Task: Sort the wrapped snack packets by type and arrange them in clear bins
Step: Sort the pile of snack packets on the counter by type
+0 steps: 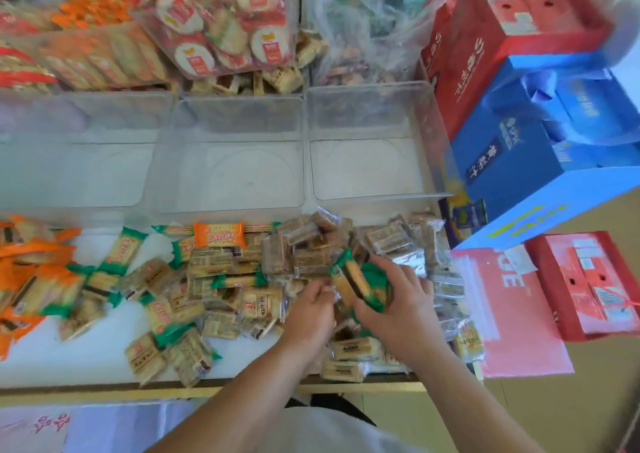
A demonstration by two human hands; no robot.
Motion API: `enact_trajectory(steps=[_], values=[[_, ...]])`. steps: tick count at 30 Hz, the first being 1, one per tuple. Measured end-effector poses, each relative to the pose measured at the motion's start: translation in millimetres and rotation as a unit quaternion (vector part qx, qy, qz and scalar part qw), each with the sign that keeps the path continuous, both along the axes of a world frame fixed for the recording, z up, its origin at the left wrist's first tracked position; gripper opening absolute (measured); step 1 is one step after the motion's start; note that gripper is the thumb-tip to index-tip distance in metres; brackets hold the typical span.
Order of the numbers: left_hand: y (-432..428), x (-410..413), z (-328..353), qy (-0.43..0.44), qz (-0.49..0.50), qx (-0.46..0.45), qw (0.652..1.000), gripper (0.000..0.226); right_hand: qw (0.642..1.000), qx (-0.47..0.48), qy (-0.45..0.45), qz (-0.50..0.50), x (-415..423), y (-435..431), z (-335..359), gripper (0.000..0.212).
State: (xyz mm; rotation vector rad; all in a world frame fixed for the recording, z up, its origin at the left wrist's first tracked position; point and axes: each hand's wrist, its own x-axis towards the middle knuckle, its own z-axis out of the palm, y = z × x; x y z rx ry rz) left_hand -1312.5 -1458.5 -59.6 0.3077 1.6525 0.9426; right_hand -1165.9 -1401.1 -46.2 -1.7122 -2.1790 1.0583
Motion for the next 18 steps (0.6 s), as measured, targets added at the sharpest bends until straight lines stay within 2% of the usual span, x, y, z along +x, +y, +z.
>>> enact_trajectory(steps=[2, 4, 7, 10, 13, 16, 18], values=[[-7.5, -1.9, -12.6, 0.067, -0.025, -0.017, 0.997, 0.017, 0.994, 0.069, -0.081, 0.034, -3.1, -0.8, -14.1, 0.086], [-16.1, 0.6, -17.0, 0.098, -0.052, -0.019, 0.994, 0.02, 0.991, 0.069, -0.112, 0.027, -4.0, -7.3, -30.7, 0.096], [-25.8, 9.9, -21.1, 0.097, -0.056, 0.015, 0.994, 0.026, 0.988, 0.059, -0.14, 0.005, -3.8, -13.1, -44.1, 0.111], [-26.2, 17.2, -28.7, 0.088, -0.051, 0.037, 0.994, 0.034, 0.992, 0.045, -0.12, 0.006, -2.5, -14.1, -39.9, 0.117], [-22.4, 19.6, -40.5, 0.14, -0.084, 0.046, 0.986, 0.057, 0.988, 0.119, -0.093, 0.012, 9.7, -16.8, -30.3, 0.108], [-22.2, 20.3, -49.1, 0.196, -0.143, 0.05, 0.969, 0.064, 0.978, 0.203, -0.05, -0.021, 37.0, -27.9, -31.3, 0.09], [-23.9, 22.8, -52.4, 0.27, -0.203, 0.065, 0.939, 0.063, 0.975, 0.209, -0.067, -0.038, 54.8, -41.6, -39.8, 0.089]])
